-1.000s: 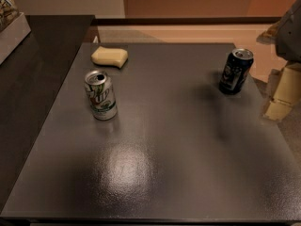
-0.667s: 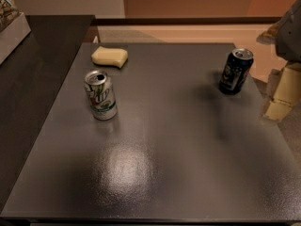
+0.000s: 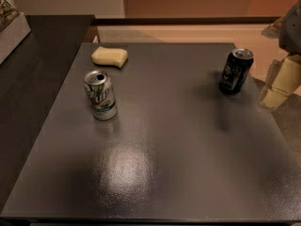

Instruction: Move pepsi can near 7up can

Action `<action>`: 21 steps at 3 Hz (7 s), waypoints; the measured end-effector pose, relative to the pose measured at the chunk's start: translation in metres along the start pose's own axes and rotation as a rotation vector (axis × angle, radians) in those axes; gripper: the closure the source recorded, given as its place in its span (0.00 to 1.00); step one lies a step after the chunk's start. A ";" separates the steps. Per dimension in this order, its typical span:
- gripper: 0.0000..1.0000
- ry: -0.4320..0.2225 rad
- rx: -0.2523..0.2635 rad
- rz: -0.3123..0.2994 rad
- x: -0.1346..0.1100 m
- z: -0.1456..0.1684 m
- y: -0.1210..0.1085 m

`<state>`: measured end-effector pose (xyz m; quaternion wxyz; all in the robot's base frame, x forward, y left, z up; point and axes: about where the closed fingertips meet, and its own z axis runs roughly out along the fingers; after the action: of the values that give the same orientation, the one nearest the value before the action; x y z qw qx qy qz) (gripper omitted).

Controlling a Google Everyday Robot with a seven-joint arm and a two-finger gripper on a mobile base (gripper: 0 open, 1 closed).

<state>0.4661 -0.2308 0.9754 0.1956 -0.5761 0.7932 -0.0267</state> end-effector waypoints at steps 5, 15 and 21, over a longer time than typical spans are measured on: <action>0.00 -0.303 0.020 0.287 0.025 0.086 -0.105; 1.00 -0.535 -0.329 -0.109 -0.136 0.073 -0.003; 0.83 -0.497 -0.452 -0.277 -0.219 0.122 0.044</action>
Offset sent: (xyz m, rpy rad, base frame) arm 0.0874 -0.0436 -0.0330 0.2328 -0.1104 -0.1446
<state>0.5244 0.0086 0.9124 0.2448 -0.6956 0.6219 0.2637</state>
